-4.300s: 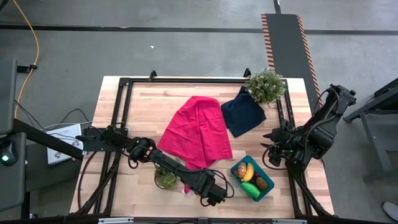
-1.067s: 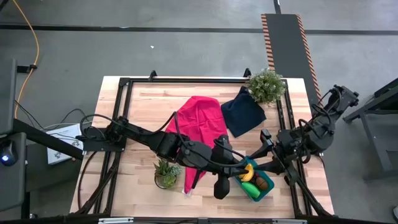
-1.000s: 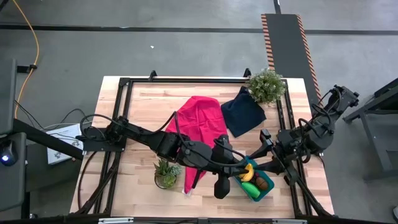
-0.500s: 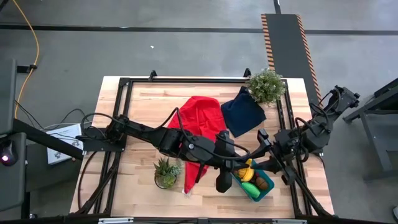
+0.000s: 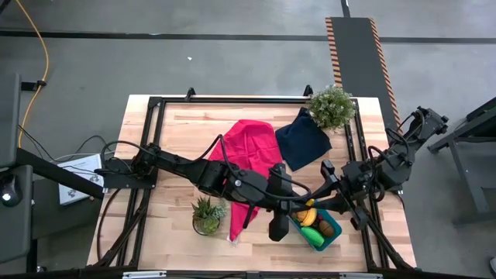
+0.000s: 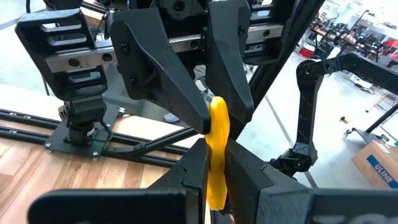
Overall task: Pick and placing Produce into tupperware
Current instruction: Put the yellow corn into the blue bin
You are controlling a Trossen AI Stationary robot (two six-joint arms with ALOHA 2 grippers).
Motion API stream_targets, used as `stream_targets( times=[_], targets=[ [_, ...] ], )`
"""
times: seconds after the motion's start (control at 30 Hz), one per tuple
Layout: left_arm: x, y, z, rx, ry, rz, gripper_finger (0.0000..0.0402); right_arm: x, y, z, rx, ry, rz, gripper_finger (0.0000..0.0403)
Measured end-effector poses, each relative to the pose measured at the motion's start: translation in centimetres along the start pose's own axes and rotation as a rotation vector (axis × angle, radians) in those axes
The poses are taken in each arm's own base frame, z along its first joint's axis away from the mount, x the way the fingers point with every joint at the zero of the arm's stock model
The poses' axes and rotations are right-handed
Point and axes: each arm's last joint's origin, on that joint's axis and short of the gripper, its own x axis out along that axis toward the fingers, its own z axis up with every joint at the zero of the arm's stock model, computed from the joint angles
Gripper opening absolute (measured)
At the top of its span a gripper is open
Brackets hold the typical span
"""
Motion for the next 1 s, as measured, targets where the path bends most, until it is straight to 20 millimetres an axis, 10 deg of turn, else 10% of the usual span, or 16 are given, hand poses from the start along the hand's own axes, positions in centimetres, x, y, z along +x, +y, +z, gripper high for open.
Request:
stream_targets(
  times=[1.0],
  targets=[
    [0.01,-0.07,0.19,0.021,-0.018,-0.01,0.0035,0.08,-0.33,0.05,-0.013,-0.001,-0.022,0.0006]
  ],
)
